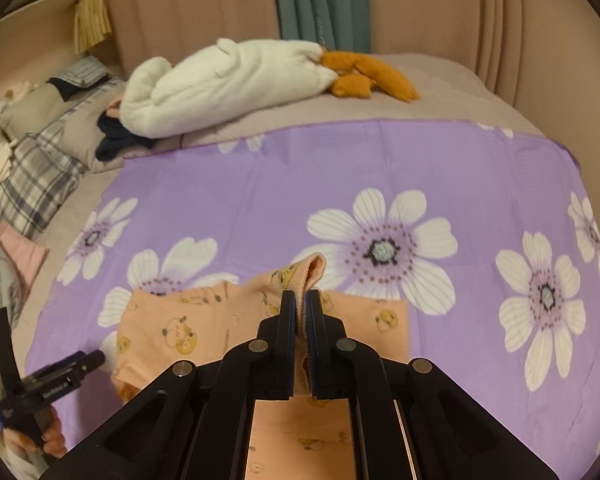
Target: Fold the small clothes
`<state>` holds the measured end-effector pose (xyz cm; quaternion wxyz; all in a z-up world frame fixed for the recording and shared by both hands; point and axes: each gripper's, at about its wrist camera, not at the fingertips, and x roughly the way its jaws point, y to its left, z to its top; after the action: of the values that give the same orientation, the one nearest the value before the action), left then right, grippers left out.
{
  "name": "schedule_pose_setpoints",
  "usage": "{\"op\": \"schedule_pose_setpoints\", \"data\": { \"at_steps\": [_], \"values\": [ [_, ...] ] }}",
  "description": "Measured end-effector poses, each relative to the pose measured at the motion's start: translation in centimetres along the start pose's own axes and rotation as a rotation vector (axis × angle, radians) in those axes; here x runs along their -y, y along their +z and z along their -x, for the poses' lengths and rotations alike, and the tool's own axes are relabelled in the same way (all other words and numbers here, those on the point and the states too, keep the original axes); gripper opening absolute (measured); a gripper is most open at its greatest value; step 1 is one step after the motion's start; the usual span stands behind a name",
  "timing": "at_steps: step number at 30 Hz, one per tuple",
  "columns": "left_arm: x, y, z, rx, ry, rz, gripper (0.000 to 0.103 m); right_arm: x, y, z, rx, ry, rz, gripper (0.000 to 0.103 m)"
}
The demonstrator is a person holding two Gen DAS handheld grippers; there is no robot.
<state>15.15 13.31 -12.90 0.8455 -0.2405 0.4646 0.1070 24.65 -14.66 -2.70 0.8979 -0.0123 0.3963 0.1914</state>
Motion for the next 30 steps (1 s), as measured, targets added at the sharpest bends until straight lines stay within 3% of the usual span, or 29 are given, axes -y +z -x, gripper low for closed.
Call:
{"op": "schedule_pose_setpoints", "data": {
  "at_steps": [6, 13, 30],
  "values": [
    [1.7, -0.1, -1.9, -0.028, 0.027, -0.059, 0.063, 1.9, -0.4, -0.5, -0.014, -0.012, -0.037, 0.006],
    [1.8, -0.7, -4.6, -0.069, 0.116, -0.102, 0.065, 3.9, -0.9, -0.7, -0.016, -0.031, -0.070, 0.006],
    [0.5, -0.4, -4.8, -0.044, 0.164, -0.113, 0.066, 8.3, -3.6, -3.9, -0.105, -0.044, -0.168, 0.006]
  ]
}}
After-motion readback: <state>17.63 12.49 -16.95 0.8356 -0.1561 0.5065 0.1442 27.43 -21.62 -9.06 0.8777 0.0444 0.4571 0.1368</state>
